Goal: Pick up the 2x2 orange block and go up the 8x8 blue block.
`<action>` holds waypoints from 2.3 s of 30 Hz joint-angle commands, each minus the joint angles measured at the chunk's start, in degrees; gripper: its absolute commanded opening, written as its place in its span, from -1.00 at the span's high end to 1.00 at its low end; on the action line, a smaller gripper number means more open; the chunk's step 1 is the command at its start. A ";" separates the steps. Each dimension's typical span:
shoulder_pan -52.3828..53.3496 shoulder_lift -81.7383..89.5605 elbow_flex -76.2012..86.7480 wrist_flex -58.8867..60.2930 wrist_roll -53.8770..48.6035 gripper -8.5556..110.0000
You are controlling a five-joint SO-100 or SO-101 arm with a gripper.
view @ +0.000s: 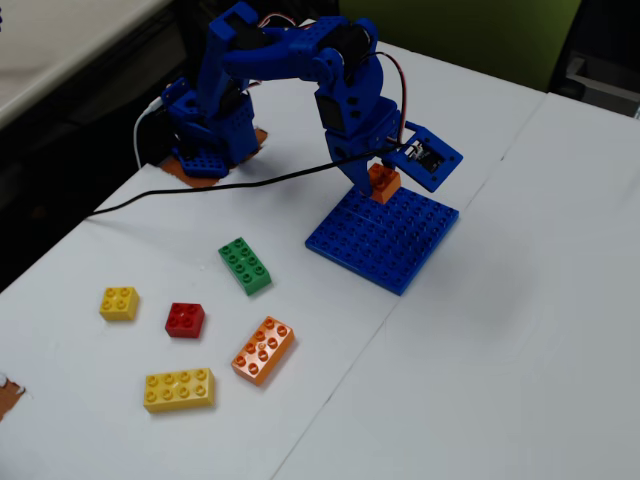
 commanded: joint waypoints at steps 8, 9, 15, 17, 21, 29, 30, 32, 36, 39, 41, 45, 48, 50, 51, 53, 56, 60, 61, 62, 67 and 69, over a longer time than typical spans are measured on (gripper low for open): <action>-0.97 0.53 -2.90 0.09 -1.93 0.86; -1.05 0.44 -2.90 0.09 -1.93 0.86; -1.05 0.18 -2.90 0.09 -2.02 0.86; -1.05 0.18 -2.90 0.18 -2.11 0.86; -1.05 0.00 -2.90 0.18 -1.93 0.86; -0.88 0.09 -2.90 0.26 -1.93 0.86; -0.88 0.00 -2.90 0.26 -1.93 0.86; -0.88 0.00 -2.90 0.26 -1.93 0.86; -0.88 -0.26 -2.81 0.26 -1.93 0.86; -0.79 -0.35 -2.81 0.26 -2.02 0.86; -0.62 -0.35 -2.81 0.26 -2.11 0.86; -0.53 -0.35 -2.90 0.26 -2.11 0.86; -0.53 -0.35 -2.81 0.26 -2.11 0.86; -0.62 -0.35 -2.72 0.26 -1.85 0.86; -0.62 -0.35 -2.64 0.26 -1.85 0.86; -0.62 -0.35 -2.64 0.35 -1.76 0.86; -0.70 -0.35 -2.64 0.35 -1.76 0.86; -0.70 -0.35 -2.64 0.35 -1.76 0.86; -0.70 -0.35 -2.64 0.35 -1.67 0.86; -0.70 -0.35 -2.64 0.35 -1.58 0.86; -0.62 -0.18 -2.64 0.35 -1.49 0.86; -0.53 0.00 -2.64 0.44 -1.41 0.86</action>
